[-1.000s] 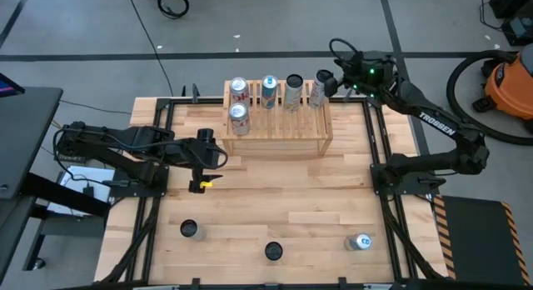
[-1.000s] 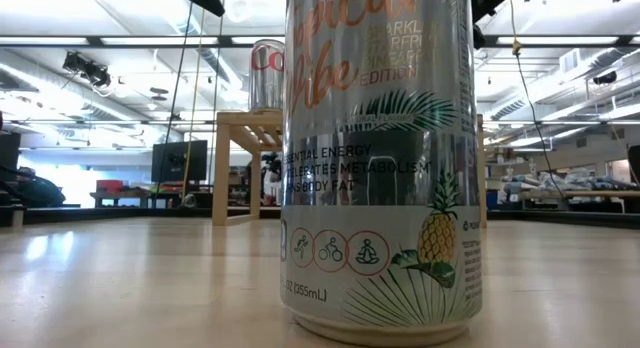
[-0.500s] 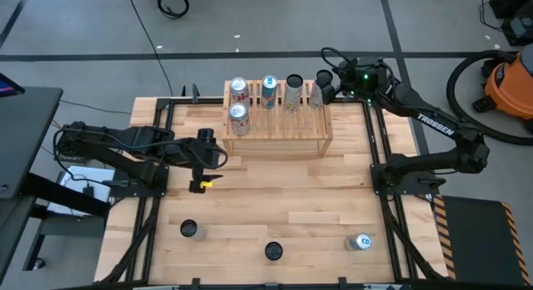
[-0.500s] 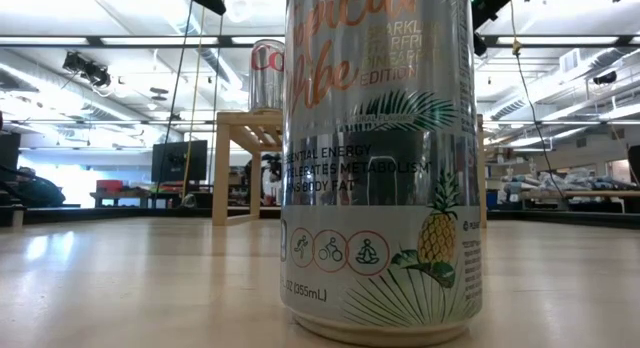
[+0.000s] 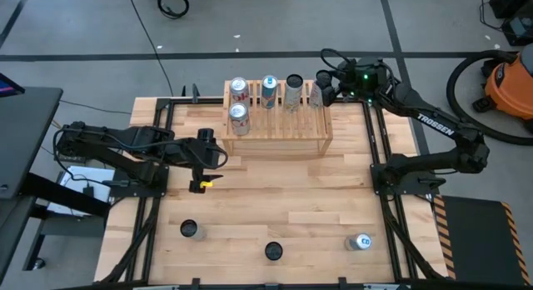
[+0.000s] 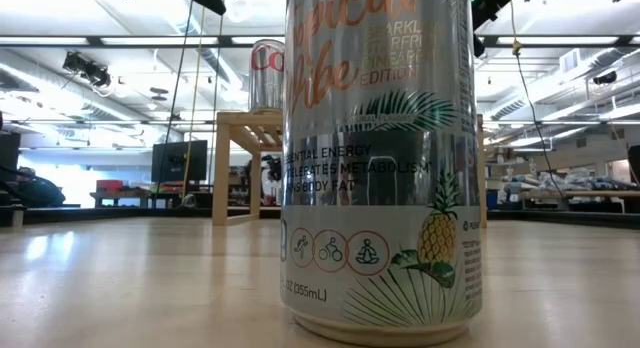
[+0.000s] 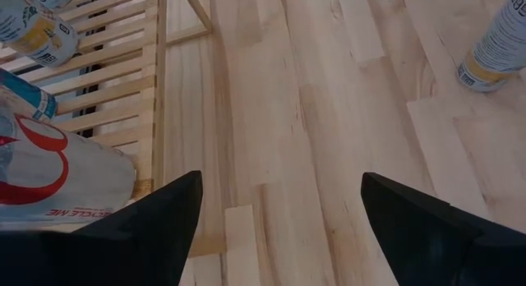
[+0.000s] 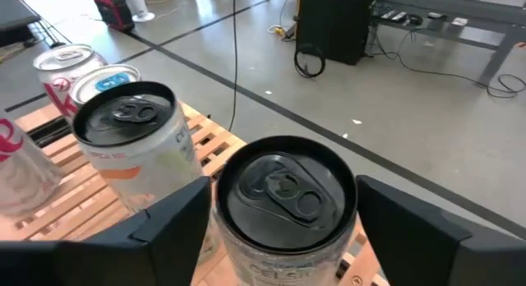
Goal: Place canned beverage on shelf
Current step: Put the top white-pink soda can on the shelf
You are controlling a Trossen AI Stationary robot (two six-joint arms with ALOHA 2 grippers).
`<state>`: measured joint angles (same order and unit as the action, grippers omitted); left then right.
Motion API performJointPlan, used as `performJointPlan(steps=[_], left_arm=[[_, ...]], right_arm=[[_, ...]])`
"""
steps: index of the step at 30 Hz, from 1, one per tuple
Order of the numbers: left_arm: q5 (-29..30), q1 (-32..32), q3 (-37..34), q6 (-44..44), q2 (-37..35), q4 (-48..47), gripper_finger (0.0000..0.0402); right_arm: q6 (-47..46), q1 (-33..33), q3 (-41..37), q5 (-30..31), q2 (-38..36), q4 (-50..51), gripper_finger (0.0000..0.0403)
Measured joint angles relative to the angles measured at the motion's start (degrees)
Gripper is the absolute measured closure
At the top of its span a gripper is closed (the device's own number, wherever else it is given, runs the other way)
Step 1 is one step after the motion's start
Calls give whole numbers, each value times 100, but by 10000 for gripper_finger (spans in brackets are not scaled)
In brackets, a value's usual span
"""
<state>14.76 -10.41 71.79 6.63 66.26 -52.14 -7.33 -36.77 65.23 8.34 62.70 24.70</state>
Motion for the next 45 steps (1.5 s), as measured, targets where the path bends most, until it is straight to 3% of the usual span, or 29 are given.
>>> performJointPlan(steps=[7, 11, 18, 25, 29, 38, 45], left_arm=[[0, 1, 0, 0, 0, 2, 67], [0, 2, 0, 0, 0, 1, 67], [0, 2, 0, -2, 0, 0, 67], [0, 2, 0, 2, 0, 0, 67], [-2, 2, 0, 0, 0, 0, 67], [0, 2, 0, 0, 0, 0, 67], [0, 1, 0, 0, 0, 0, 67]], right_arm=[[51, -8, 0, -38, -9, 86, 140], [372, -56, 0, -230, -9, 83, 144], [648, -478, 0, -1021, -15, 86, 145], [933, -966, 0, -2750, -7, 49, 145], [1291, -1061, -11, -3432, -3, 60, 145], [1948, -1422, -17, -3579, 0, -43, 144], [2141, -1801, -17, -4495, 59, -65, 144]])
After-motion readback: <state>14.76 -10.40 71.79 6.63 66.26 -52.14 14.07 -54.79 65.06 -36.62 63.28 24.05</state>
